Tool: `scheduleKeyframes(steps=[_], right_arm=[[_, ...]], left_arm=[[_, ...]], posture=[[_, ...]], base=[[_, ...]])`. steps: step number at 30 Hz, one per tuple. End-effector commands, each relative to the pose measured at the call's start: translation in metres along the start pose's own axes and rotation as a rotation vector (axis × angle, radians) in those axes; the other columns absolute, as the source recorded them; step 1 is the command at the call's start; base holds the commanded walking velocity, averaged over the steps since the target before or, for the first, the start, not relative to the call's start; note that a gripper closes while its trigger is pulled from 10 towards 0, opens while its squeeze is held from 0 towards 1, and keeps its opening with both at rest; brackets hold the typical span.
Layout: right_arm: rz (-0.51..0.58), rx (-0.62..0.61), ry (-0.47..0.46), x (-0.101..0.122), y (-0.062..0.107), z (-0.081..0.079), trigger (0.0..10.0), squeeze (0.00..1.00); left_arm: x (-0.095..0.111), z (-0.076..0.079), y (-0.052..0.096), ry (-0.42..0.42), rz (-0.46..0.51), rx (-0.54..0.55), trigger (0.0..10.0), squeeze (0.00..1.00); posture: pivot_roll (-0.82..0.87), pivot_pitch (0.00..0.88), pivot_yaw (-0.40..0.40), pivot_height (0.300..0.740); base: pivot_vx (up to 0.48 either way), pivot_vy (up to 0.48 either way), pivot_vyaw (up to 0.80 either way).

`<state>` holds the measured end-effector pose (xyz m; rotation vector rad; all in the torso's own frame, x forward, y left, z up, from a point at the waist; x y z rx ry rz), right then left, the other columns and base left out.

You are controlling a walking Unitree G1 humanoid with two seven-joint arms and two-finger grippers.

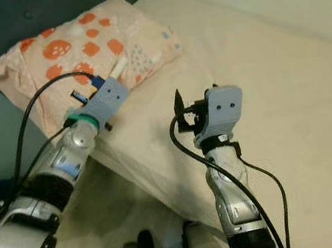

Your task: Clean up the room

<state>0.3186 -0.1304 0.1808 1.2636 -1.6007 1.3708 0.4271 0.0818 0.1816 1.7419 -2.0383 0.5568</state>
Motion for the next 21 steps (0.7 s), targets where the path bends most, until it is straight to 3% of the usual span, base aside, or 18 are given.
scheduleKeyframes(steps=[1,3,4,6,7,8,9,12,15,16,19,20,21], right_arm=[[-0.021,-0.01,-0.003,-0.004,0.006,-0.001,10.0,0.0],[-0.022,-0.015,-0.003,-0.004,0.007,0.0,10.0,0.0],[-0.023,-0.024,0.001,-0.003,0.009,0.002,10.0,0.0],[-0.024,-0.03,0.004,-0.003,0.01,0.003,10.0,0.0],[-0.026,-0.035,0.008,-0.003,0.011,0.005,10.0,0.0],[-0.026,-0.035,0.008,-0.003,0.011,0.005,10.0,0.0],[-0.026,-0.039,0.011,-0.003,0.011,0.006,10.0,0.0],[-0.028,-0.04,0.014,-0.002,0.01,0.007,10.0,0.0],[-0.028,-0.037,0.013,-0.002,0.008,0.006,10.0,0.0],[-0.027,-0.033,0.013,-0.001,0.007,0.005,10.0,0.0],[-0.027,-0.03,0.013,-0.001,0.006,0.004,10.0,0.0],[-0.027,-0.028,0.011,-0.001,0.005,0.004,10.0,0.0],[-0.027,-0.026,0.01,-0.001,0.005,0.004,10.0,0.0]], left_arm=[[0.007,-0.002,-0.002,-0.022,0.029,0.021,10.0,0.0],[0.012,-0.002,-0.004,-0.019,0.047,0.021,10.0,0.0],[0.022,-0.003,-0.007,-0.006,0.075,0.023,10.0,0.16],[0.031,-0.004,-0.008,0.012,0.097,0.026,10.0,0.16],[0.04,-0.004,-0.009,0.03,0.125,0.031,10.0,0.43],[0.04,-0.004,-0.009,0.03,0.125,0.031,10.0,0.43],[0.051,-0.004,-0.01,0.066,0.158,0.031,10.0,1.0],[0.068,0.001,-0.009,0.089,0.209,0.022,10.0,1.0],[0.07,0.006,-0.008,0.073,0.219,0.005,10.0,1.0],[0.071,0.011,-0.007,0.058,0.227,-0.009,10.0,0.11],[0.07,0.014,-0.006,0.049,0.233,-0.018,10.0,0.11],[0.068,0.017,-0.004,0.078,0.229,-0.033,10.0,0.0],[0.063,0.017,-0.004,0.165,0.215,-0.042,10.0,0.0]], posture=[[-0.21,0.274,0.13,0.731],[-0.21,0.274,0.13,0.731],[-0.21,0.28,0.133,0.731],[-0.22,0.284,0.134,0.731],[-0.22,0.284,0.133,0.731],[-0.22,0.284,0.133,0.731],[-0.22,0.283,0.131,0.731],[-0.22,0.276,0.123,0.731],[-0.22,0.272,0.121,0.731],[-0.22,0.269,0.118,0.731],[-0.21,0.268,0.117,0.731],[-0.21,0.264,0.114,0.731],[-0.2,0.256,0.11,0.731]], base=[[0.0,0.0,0.0],[0.0,0.0,0.0],[0.0,0.0,0.0],[0.0,0.0,0.0],[0.0,0.0,0.0],[0.0,0.0,0.0],[0.0,0.0,0.0],[0.0,0.0,0.0],[0.0,0.0,0.0],[0.0,0.0,0.0],[0.0,0.0,0.0],[0.0,0.0,0.0],[0.0,0.0,0.0]])
Point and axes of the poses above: a point about 5 cm out from each wrist's last joint towards the gripper, its own y axis pointing back from the gripper into the wrist, its own x axis along the axis of the wrist's last joint, z = x × y, the point moved 3 cm from there along -y, pointing out of the wrist towards the gripper, and after that the axes turned 10 degrees about -y, right-handed, at the moved point
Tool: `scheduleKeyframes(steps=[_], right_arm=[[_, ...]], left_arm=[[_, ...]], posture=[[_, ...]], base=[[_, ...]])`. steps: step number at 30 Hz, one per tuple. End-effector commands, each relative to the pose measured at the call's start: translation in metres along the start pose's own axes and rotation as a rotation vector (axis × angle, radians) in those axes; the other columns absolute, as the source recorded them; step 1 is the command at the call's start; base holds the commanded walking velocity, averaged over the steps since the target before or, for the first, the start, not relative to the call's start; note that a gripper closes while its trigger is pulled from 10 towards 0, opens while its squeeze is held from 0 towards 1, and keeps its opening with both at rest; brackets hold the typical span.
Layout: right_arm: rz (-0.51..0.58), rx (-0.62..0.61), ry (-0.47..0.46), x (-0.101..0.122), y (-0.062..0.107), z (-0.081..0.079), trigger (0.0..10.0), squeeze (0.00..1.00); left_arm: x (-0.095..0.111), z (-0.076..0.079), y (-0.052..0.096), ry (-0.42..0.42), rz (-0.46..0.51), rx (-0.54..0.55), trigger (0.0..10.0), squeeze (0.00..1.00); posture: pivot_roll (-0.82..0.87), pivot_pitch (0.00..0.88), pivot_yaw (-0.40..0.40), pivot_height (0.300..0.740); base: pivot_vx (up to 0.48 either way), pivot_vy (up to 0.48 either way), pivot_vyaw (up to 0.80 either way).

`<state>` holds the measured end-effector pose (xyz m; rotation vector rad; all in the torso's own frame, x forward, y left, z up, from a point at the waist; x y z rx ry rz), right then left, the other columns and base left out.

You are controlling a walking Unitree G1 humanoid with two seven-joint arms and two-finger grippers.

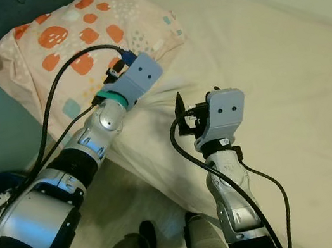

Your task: Clean up the room

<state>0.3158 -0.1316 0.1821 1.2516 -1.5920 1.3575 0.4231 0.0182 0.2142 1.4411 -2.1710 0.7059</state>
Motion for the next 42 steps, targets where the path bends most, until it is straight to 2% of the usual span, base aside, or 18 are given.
scheduleKeyframes(steps=[1,2,11,13,14,15,16,17,18,19,20,21,22,25,26,28,34,42], right_arm=[[-0.018,-0.012,-0.001,-0.004,0.002,0.003,10.0,0.0],[-0.02,-0.006,-0.004,-0.004,0.001,0.002,10.0,0.0],[-0.022,0.005,-0.009,-0.005,-0.001,0.0,10.0,0.0],[-0.028,0.013,-0.014,-0.007,-0.001,-0.002,10.0,0.0],[-0.043,0.026,-0.02,-0.012,0.0,-0.005,10.0,0.0],[-0.043,0.026,-0.02,-0.012,0.0,-0.005,10.0,0.0],[-0.054,0.034,-0.025,-0.016,0.002,-0.006,10.0,0.0],[-0.054,0.034,-0.025,-0.016,0.002,-0.006,10.0,0.0],[-0.07,0.041,-0.026,-0.021,0.004,-0.007,10.0,0.0],[-0.07,0.041,-0.026,-0.021,0.004,-0.007,10.0,0.0],[-0.101,0.053,-0.029,-0.028,0.009,-0.007,10.0,0.0],[-0.101,0.053,-0.029,-0.028,0.009,-0.007,10.0,0.0],[-0.135,0.067,-0.035,-0.035,0.013,-0.007,10.0,0.0],[-0.135,0.067,-0.035,-0.035,0.013,-0.007,10.0,0.0],[-0.182,0.085,-0.034,-0.044,0.02,-0.006,10.0,0.0],[-0.246,0.108,-0.029,-0.057,0.029,-0.004,10.0,0.0],[-0.351,0.174,-0.039,-0.076,0.042,-0.003,10.0,0.0],[-0.336,0.23,-0.082,-0.081,0.034,-0.009,10.0,0.0]], left_arm=[[-0.008,0.009,0.005,0.052,-0.021,-0.03,10.0,0.0],[-0.019,0.003,0.009,0.203,-0.042,-0.011,10.0,0.0],[-0.04,-0.007,0.019,0.282,-0.068,0.024,10.0,0.0],[-0.055,-0.008,0.029,0.288,-0.087,0.036,10.0,0.0],[-0.075,-0.005,0.048,0.314,-0.132,0.045,10.0,0.0],[-0.075,-0.005,0.048,0.314,-0.132,0.045,10.0,0.0],[-0.087,-0.003,0.062,0.329,-0.162,0.049,10.0,0.0],[-0.087,-0.003,0.062,0.329,-0.162,0.049,10.0,0.0],[-0.095,0.004,0.079,0.353,-0.175,0.036,10.0,0.0],[-0.095,0.004,0.079,0.353,-0.175,0.036,10.0,0.0],[-0.099,0.013,0.098,0.436,-0.194,0.011,10.0,0.0],[-0.099,0.013,0.098,0.436,-0.194,0.011,10.0,0.0],[-0.101,0.018,0.111,0.498,-0.198,-0.007,10.0,0.0],[-0.101,0.018,0.111,0.498,-0.198,-0.007,10.0,0.0],[-0.103,0.02,0.123,0.561,-0.208,-0.012,10.0,0.0],[-0.109,0.016,0.131,0.604,-0.222,0.019,10.0,0.0],[-0.11,0.002,0.141,0.617,-0.216,0.065,10.0,0.0],[-0.094,0.004,0.123,0.662,-0.206,0.075,10.0,0.0]], posture=[[-0.2,0.256,0.11,0.731],[-0.19,0.247,0.104,0.731],[-0.18,0.227,0.098,0.731],[-0.16,0.213,0.092,0.731],[-0.14,0.186,0.081,0.731],[-0.14,0.186,0.081,0.731],[-0.14,0.182,0.079,0.731],[-0.14,0.182,0.079,0.731],[-0.13,0.159,0.069,0.731],[-0.13,0.159,0.069,0.731],[-0.13,0.139,0.06,0.731],[-0.13,0.139,0.06,0.731],[-0.13,0.129,0.056,0.731],[-0.13,0.129,0.056,0.731],[-0.13,0.113,0.05,0.731],[-0.13,0.094,0.043,0.731],[-0.13,0.077,0.036,0.731],[-0.13,0.049,0.022,0.731]], base=[[0.0,0.0,0.0],[0.0,0.0,0.0],[0.0,0.0,0.0],[0.0,0.0,0.0],[0.0,0.0,0.0],[0.0,0.0,0.0],[0.0,0.0,0.0],[0.0,0.0,0.0],[0.0,0.0,0.0],[0.0,0.0,0.0],[0.0,0.0,0.0],[0.0,0.0,0.0],[0.0,0.0,0.0],[0.0,0.0,0.0],[0.0,0.0,0.0],[0.0,0.0,0.0],[0.0,0.0,0.0],[0.0,0.0,0.0]])
Point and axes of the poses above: a point about 5 cm out from each wrist's last joint towards the gripper, its own y axis pointing back from the gripper into the wrist, its own x axis along the axis of the wrist's last joint, z = x × y, the point moved 3 cm from there along -y, pointing out of the wrist towards the gripper, and after that the axes turned 10 degrees about -y, right-handed, at the moved point
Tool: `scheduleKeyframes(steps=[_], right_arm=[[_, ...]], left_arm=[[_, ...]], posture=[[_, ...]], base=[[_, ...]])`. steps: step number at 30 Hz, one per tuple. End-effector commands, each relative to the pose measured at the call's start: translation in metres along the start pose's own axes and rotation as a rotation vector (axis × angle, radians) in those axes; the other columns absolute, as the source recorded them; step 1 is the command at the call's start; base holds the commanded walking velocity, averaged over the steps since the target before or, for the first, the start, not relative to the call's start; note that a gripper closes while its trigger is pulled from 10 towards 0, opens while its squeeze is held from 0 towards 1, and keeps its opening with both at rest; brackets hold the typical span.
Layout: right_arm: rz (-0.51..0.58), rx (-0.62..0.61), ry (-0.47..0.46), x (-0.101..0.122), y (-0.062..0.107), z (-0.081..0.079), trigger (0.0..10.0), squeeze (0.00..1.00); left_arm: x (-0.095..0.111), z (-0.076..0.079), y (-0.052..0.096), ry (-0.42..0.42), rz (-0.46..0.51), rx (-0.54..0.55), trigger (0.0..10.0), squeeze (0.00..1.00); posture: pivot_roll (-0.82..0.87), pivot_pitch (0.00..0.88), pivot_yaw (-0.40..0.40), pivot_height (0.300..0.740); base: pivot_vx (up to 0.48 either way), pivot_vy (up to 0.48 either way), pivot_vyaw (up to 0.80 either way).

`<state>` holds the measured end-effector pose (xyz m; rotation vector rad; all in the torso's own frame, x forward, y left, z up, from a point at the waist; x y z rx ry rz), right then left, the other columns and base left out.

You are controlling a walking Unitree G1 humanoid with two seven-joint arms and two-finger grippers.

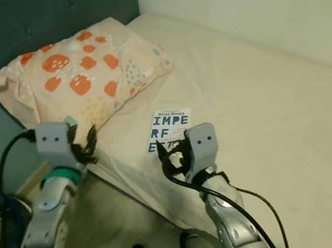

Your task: Clean up the room

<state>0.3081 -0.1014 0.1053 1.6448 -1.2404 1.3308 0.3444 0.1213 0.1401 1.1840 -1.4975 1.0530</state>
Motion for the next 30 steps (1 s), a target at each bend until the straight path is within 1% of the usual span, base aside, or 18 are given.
scheduleKeyframes(steps=[1,5,7,8,14,16,22,26,30], right_arm=[[-0.011,-0.006,-0.002,-0.006,0.0,0.002,10.0,0.0],[-0.008,0.001,0.01,-0.006,-0.004,-0.001,10.0,0.0],[-0.001,0.001,0.008,-0.005,-0.006,-0.002,10.0,0.0],[0.014,0.004,0.003,-0.002,-0.008,-0.003,10.0,0.0],[0.038,-0.029,0.002,0.001,-0.01,0.001,10.0,0.0],[0.05,-0.05,0.006,0.001,-0.011,0.004,10.0,0.0],[0.052,-0.068,0.02,0.0,-0.009,0.009,10.0,0.0],[0.061,-0.061,0.038,0.001,-0.006,0.008,10.0,0.0],[0.069,-0.065,0.061,0.003,-0.007,0.008,10.0,0.0]], left_arm=[[-0.006,0.003,0.0,-0.018,-0.033,-0.01,10.0,0.0],[-0.005,0.006,0.0,-0.023,-0.033,-0.03,10.0,0.0],[-0.005,0.008,0.001,-0.033,-0.032,-0.043,10.0,0.0],[-0.005,0.011,0.004,-0.053,-0.03,-0.064,10.0,0.0],[-0.009,0.011,0.006,-0.054,-0.047,-0.072,10.0,0.0],[-0.011,0.01,0.006,-0.081,-0.047,-0.075,10.0,0.0],[-0.013,0.006,0.007,-0.1,-0.053,-0.067,10.0,0.0],[-0.014,0.002,0.008,-0.111,-0.057,-0.055,10.0,0.0],[-0.014,0.001,0.007,-0.121,-0.061,-0.055,10.0,0.0]], posture=[[-0.14,0.042,0.028,0.731],[-0.14,0.04,0.029,0.731],[-0.14,0.036,0.031,0.731],[-0.14,0.031,0.034,0.731],[-0.14,0.035,0.035,0.731],[-0.14,0.035,0.034,0.731],[-0.14,0.039,0.039,0.731],[-0.14,0.04,0.046,0.731],[-0.14,0.044,0.049,0.731]], base=[[0.0,0.0,0.0],[0.0,0.0,0.0],[0.0,0.0,0.0],[0.0,0.0,0.0],[0.0,0.0,0.0],[0.0,0.0,0.0],[0.0,0.0,0.0],[0.0,0.0,0.0],[0.0,0.0,0.0]])
Point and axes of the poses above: a point about 5 cm out from each wrist's last joint towards the gripper, its own y axis pointing back from the gripper into the wrist, its own x axis along the axis of the wrist's last joint, z = x × y, the point moved 3 cm from there along -y, pointing out of the wrist towards the gripper, and after that the axes turned 10 degrees about -y, right-handed, at the moved point
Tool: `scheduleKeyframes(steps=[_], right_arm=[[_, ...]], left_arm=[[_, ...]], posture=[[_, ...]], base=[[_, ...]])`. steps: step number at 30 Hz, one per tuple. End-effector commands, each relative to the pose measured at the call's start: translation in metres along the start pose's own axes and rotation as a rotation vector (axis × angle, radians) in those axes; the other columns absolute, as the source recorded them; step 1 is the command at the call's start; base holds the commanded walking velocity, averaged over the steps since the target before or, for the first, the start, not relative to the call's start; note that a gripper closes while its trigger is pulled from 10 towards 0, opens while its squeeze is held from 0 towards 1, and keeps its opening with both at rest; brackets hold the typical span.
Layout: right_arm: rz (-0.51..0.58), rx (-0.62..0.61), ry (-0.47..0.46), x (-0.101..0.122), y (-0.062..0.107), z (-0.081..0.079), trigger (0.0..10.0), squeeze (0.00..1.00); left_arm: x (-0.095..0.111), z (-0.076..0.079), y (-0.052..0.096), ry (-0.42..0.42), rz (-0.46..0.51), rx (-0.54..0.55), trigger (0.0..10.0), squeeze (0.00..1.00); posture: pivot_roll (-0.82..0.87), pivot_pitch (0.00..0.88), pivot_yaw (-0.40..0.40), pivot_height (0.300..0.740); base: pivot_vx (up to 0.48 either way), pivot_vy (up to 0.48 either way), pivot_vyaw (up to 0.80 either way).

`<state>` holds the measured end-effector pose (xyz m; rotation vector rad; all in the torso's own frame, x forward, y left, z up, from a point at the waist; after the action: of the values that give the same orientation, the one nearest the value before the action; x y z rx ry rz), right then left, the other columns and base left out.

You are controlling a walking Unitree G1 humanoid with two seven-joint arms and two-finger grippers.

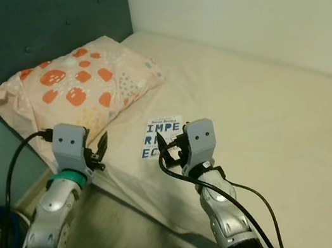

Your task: Clean up the room

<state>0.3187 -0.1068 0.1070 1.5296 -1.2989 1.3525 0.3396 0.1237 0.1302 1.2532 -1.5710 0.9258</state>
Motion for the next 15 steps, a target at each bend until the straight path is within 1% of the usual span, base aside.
scheduleKeyframes(steps=[1,4,7,15], right_arm=[[0.013,-0.002,0.026,0.001,0.001,-0.001,10.0,0.0],[0.019,0.0,0.038,0.002,0.0,-0.002,10.0,0.0],[0.037,0.006,0.067,0.005,-0.001,-0.003,10.0,0.0],[0.039,-0.008,0.069,0.005,0.0,-0.001,10.0,0.0]], left_arm=[[-0.005,0.001,0.001,-0.01,-0.019,-0.006,10.0,0.0],[-0.005,0.002,0.001,-0.013,-0.02,-0.007,10.0,0.0],[-0.01,0.001,0.003,-0.016,-0.032,-0.001,10.0,0.0],[-0.015,0.002,0.003,-0.032,-0.044,-0.008,10.0,0.0]], posture=[[-0.14,0.043,0.049,0.731],[-0.14,0.043,0.051,0.731],[-0.15,0.041,0.058,0.731],[-0.15,0.032,0.065,0.731]], base=[[0.0,0.0,0.0],[0.0,0.0,0.0],[0.0,0.0,0.0],[0.0,0.0,0.0]])
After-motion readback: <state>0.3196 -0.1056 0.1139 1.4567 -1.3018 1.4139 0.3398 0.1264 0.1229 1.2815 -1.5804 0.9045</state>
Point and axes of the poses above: a point about 5 cm out from each wrist's last joint towards the gripper, its own y axis pointing back from the gripper into the wrist, its own x axis along the axis of the wrist's last joint, z = x × y, the point moved 3 cm from there along -y, pointing out of the wrist towards the gripper, and after that the axes turned 10 degrees about -y, right-handed, at the moved point
